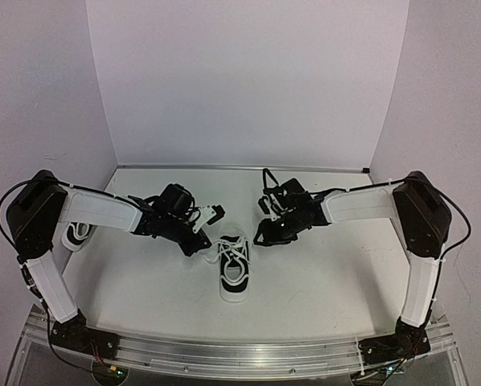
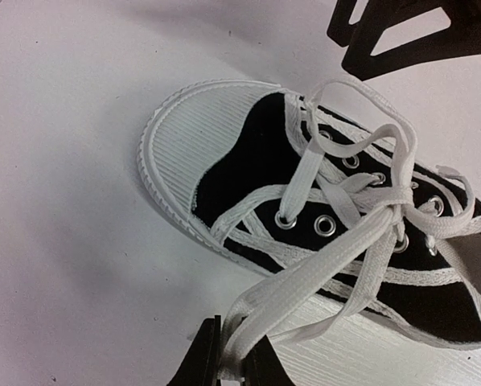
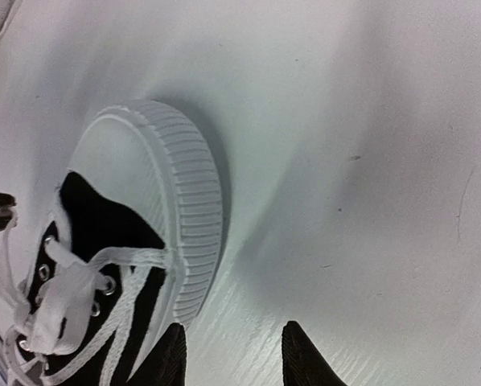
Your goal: Tie the shoes
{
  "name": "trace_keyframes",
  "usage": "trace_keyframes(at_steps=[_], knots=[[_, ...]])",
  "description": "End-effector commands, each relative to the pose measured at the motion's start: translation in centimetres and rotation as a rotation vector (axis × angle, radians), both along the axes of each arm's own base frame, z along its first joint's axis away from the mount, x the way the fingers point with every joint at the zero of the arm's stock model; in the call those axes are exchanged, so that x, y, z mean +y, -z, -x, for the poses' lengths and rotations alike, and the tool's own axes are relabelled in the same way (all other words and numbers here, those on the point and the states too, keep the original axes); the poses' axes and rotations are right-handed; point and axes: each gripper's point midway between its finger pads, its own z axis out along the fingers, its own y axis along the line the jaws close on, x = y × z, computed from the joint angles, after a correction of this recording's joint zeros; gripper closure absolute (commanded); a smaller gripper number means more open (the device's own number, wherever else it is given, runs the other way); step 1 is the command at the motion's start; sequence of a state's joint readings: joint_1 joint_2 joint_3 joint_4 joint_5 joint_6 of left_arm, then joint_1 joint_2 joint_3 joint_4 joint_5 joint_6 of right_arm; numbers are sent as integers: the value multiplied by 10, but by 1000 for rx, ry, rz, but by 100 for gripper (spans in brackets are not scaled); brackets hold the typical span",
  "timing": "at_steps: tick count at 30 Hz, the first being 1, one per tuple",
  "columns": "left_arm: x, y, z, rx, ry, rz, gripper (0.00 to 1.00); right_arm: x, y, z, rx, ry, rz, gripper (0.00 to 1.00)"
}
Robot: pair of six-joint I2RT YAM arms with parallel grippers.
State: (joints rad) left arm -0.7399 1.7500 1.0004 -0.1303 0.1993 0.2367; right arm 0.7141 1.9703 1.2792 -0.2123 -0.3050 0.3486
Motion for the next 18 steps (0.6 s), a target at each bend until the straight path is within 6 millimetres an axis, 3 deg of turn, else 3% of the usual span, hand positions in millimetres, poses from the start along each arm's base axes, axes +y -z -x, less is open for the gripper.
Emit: trace_keyframes(at_steps=[1,8,13,18], knots=[[-9,-16,-8,-42,11,31,90,7,-38,-5,9,-25,-193,62],[-11,-14,-8,-36,12,36,89,28,-73,-19,12,-49,-317,60],[-11,-13,-8,-34,11,40,89,47,-71,-25,7,-79,-312,60],[-11,-13,-8,-34,11,37,89,59,-56,-22,-11,-116,-183,59]])
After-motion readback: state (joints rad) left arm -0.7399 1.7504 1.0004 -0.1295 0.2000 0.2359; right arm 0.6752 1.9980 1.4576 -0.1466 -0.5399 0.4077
